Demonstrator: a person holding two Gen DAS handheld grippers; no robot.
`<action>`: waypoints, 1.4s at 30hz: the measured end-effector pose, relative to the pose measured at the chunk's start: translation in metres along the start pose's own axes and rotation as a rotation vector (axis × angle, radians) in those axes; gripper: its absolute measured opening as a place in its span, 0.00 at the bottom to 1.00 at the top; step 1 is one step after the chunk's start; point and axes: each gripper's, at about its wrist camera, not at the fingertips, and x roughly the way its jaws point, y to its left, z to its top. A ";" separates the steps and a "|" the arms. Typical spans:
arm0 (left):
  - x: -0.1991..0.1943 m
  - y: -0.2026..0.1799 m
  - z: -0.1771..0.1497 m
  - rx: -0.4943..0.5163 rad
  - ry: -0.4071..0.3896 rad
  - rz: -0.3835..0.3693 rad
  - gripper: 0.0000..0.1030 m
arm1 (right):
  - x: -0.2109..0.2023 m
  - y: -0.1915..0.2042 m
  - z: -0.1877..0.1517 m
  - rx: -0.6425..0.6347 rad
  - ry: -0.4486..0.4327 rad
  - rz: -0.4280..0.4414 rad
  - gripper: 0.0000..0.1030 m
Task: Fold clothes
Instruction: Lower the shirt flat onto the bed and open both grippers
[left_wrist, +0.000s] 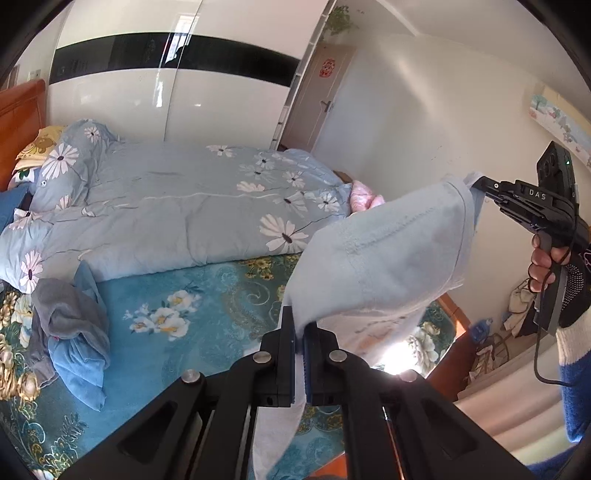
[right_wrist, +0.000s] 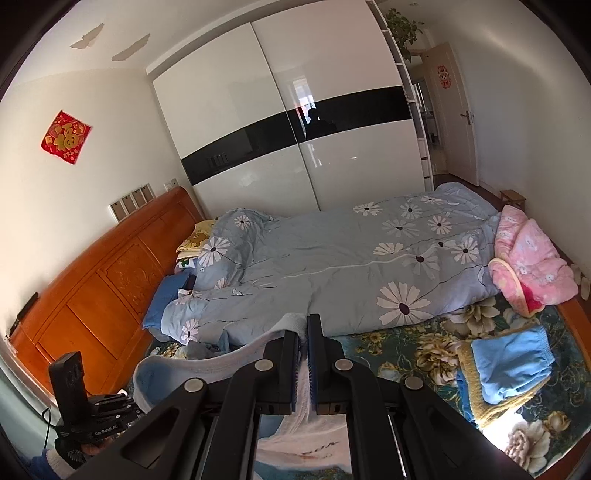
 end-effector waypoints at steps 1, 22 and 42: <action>0.007 0.003 -0.001 0.023 0.025 -0.004 0.03 | 0.009 -0.001 0.000 0.009 0.011 -0.008 0.05; 0.205 0.106 0.008 -0.271 0.361 0.357 0.03 | 0.339 -0.097 -0.038 0.087 0.494 0.048 0.05; 0.375 0.199 0.026 -0.282 0.617 0.542 0.03 | 0.565 -0.129 -0.085 0.008 0.707 0.037 0.06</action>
